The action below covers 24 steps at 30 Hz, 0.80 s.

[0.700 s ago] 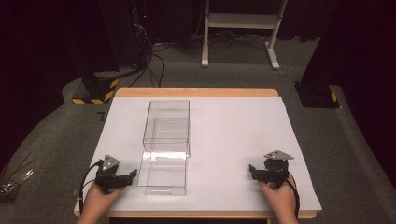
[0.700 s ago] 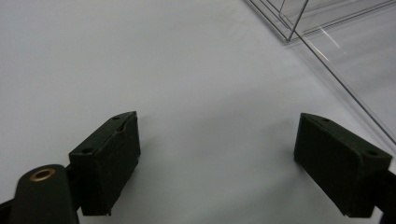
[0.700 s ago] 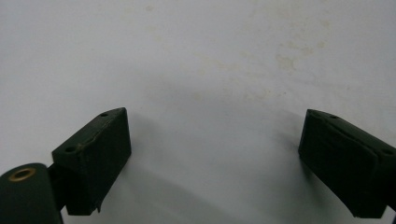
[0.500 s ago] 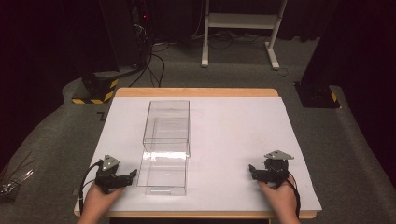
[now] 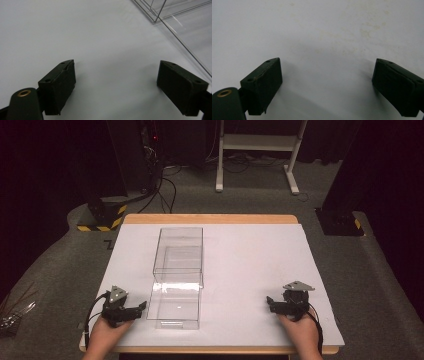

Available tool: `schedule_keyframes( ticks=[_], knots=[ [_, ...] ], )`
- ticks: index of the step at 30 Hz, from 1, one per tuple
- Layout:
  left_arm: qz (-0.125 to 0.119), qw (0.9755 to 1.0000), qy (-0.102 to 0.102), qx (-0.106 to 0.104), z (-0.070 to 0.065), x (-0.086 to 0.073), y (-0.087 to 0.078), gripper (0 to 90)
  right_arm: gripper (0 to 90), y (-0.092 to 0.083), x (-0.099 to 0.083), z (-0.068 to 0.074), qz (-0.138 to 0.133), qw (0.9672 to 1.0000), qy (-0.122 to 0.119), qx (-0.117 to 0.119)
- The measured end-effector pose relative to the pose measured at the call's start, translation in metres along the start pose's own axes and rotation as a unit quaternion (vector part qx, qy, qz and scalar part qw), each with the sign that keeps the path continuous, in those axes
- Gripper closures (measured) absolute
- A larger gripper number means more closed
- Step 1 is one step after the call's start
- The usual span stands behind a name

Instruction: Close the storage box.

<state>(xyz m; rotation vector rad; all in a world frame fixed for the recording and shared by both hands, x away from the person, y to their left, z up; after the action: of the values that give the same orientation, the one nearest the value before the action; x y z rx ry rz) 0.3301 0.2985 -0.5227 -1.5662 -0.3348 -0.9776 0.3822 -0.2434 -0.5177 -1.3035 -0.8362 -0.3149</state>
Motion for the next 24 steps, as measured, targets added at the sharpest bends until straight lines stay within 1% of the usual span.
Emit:
schedule_keyframes(
  ticks=[5, 8, 10, 13, 15, 19, 22, 24],
  knots=[
    [0.001, 1.0, 0.002, 0.005, 0.0, 0.0, 0.0, 16.4, 9.0, 0.0, 0.0, 0.0, -0.001, 1.0, 0.0, 0.0],
    [0.001, 1.0, 0.0, 0.004, -0.001, 0.0, -0.001, 16.8, 9.0, 0.0, 0.0, 0.0, -0.001, 1.0, 0.0, 0.0],
    [0.001, 1.0, 0.0, 0.004, 0.0, 0.001, -0.002, 18.8, 9.1, 0.0, 0.0, 0.0, -0.002, 1.0, 0.001, 0.0],
    [0.003, 0.9999, -0.008, -0.006, 0.002, 0.001, -0.003, 20.3, 9.0, 0.0, 0.0, 0.0, -0.002, 1.0, 0.001, 0.0],
    [0.001, 0.9999, -0.009, -0.012, 0.003, 0.002, -0.005, 20.3, 9.0, 0.0, -0.001, 0.0, -0.002, 1.0, 0.001, 0.0],
    [-0.004, 0.9999, -0.008, -0.012, 0.004, 0.003, -0.009, 20.1, 9.0, 0.0, -0.001, 0.0, -0.002, 1.0, 0.001, 0.0],
    [-0.019, 0.9997, -0.012, -0.012, 0.004, 0.005, -0.017, 19.9, 9.0, 0.0, -0.001, 0.0, -0.002, 1.0, 0.001, 0.0],
    [-0.025, 0.9996, -0.009, -0.01, 0.005, 0.006, -0.022, 19.4, 9.0, 0.0, -0.001, 0.0, -0.002, 1.0, 0.001, 0.0]
  ],
)
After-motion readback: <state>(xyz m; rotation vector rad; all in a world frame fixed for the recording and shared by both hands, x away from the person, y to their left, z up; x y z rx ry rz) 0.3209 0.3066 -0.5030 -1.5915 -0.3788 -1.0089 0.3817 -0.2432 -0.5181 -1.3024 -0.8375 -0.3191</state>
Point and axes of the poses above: each handheld gripper's, and its own axes: y roughly forward along the jaws, x roughly out of its top, z roughly to its left, the point moved 2 cm from there along y, roughly forward along the jaws, and after that the axes turned 4 degrees about y, right-handed, at the moved point
